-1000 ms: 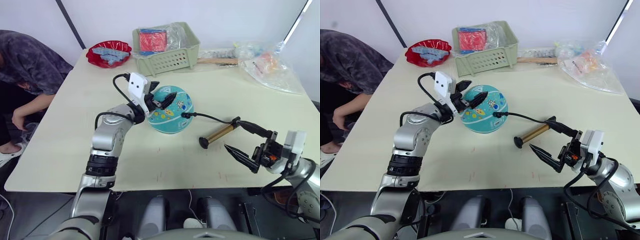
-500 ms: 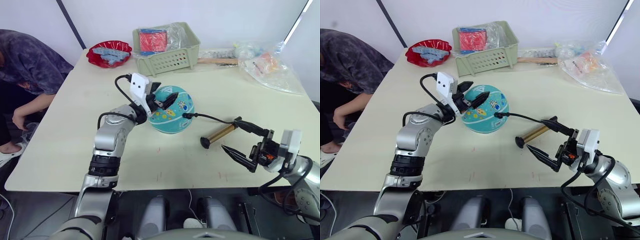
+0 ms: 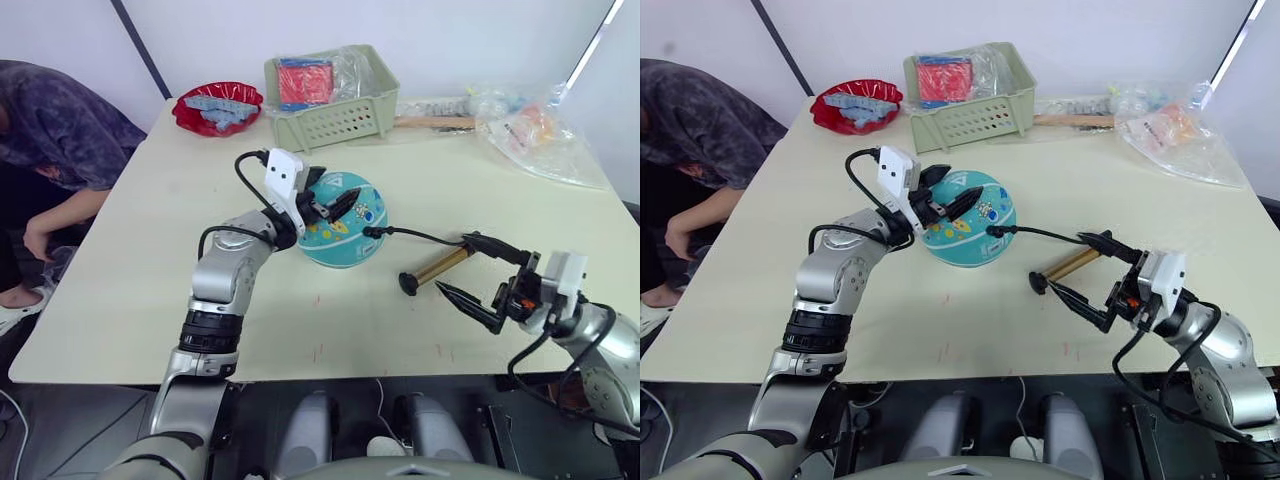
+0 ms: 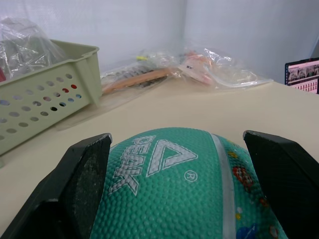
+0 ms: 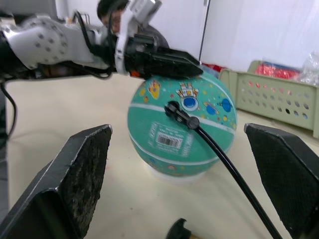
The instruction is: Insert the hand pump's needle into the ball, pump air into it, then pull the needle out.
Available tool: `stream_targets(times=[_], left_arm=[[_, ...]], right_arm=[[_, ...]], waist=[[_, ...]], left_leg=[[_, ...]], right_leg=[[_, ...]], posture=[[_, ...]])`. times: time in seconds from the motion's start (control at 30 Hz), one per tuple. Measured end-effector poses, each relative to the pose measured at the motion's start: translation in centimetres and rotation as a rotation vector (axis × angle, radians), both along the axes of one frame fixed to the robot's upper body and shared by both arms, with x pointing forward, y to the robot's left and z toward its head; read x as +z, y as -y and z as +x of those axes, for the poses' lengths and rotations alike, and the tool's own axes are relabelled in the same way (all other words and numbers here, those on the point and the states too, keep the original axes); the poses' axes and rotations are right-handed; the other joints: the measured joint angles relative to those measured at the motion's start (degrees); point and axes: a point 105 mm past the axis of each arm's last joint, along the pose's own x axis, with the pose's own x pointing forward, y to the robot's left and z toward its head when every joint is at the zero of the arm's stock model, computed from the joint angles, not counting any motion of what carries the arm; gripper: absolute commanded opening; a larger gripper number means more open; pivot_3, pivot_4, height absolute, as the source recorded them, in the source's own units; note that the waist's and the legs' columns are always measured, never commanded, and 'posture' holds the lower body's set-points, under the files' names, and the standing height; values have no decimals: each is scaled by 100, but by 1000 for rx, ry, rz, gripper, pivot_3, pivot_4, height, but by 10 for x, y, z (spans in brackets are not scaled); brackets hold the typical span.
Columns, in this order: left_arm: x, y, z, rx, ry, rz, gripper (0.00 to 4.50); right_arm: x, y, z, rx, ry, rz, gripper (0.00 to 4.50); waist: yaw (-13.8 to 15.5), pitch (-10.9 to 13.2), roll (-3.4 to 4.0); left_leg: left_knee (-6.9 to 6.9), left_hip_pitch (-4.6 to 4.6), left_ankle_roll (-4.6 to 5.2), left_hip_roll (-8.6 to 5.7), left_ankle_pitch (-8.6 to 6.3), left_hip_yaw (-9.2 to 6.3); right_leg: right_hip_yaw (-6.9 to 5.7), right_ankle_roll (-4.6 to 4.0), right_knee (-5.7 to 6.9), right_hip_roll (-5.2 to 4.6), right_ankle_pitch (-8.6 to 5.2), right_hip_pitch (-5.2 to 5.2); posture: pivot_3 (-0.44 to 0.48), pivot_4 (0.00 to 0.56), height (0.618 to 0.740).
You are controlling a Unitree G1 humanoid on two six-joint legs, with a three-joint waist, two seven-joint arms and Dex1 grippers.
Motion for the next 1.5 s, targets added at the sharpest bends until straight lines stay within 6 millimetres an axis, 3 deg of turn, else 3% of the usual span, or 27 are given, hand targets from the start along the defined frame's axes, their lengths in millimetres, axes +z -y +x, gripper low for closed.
stream_targets(times=[0.3,0.6,0.73,1.17,1.3,1.33,1.4,1.43,1.5], left_arm=[[-10,5,5,4,-4,20,4500],[-16,8,9,9,-3,5,4500],[-18,11,11,6,-9,-2,4500],[-19,13,12,6,-3,-2,4500],[-19,14,13,4,-1,-7,4500],[-19,14,13,4,0,-9,4500],[-19,14,13,4,0,-10,4500],[-19,14,13,5,0,-10,4500],[-20,14,13,5,0,-10,4500]], right_arm=[[-6,-44,27,13,28,-208,4473],[-1,-65,58,14,62,-402,4473],[9,-76,70,22,127,-508,4473],[2,-85,89,21,178,-686,4473],[3,-87,89,29,202,-703,3122],[2,-87,88,34,202,-716,2439],[0,-87,88,37,202,-724,1633],[-3,-87,86,48,198,-732,1022],[-5,-88,84,56,200,-736,387]], waist=[[18,-9,2],[-3,-13,4],[33,-18,2],[27,-18,2],[31,-18,2],[31,-18,2],[31,-18,2],[31,-18,2],[29,-18,2]], left_leg=[[14,9,0,-4,0,2],[48,43,0,-15,1,-2],[47,55,0,-18,1,-13],[47,53,0,-22,1,-17],[46,53,0,-22,1,-18],[47,53,0,-22,1,-18],[46,53,0,-22,1,-18],[47,53,0,-22,1,-19],[47,54,0,-22,1,-19]], right_leg=[[3,-1,21,-1,-1,4],[23,-4,50,2,-4,38],[15,-8,47,1,-8,60],[16,-1,45,-1,-4,59],[16,-2,45,-2,-5,60],[16,-3,45,-2,-5,60],[16,-3,45,-2,-6,60],[15,-5,45,-2,-7,60],[16,-5,45,-2,-7,60]], posture=[[0,150,738],[0,150,738],[0,150,738],[0,150,738],[0,150,738],[0,150,738],[0,150,738],[0,150,738],[0,150,738]])
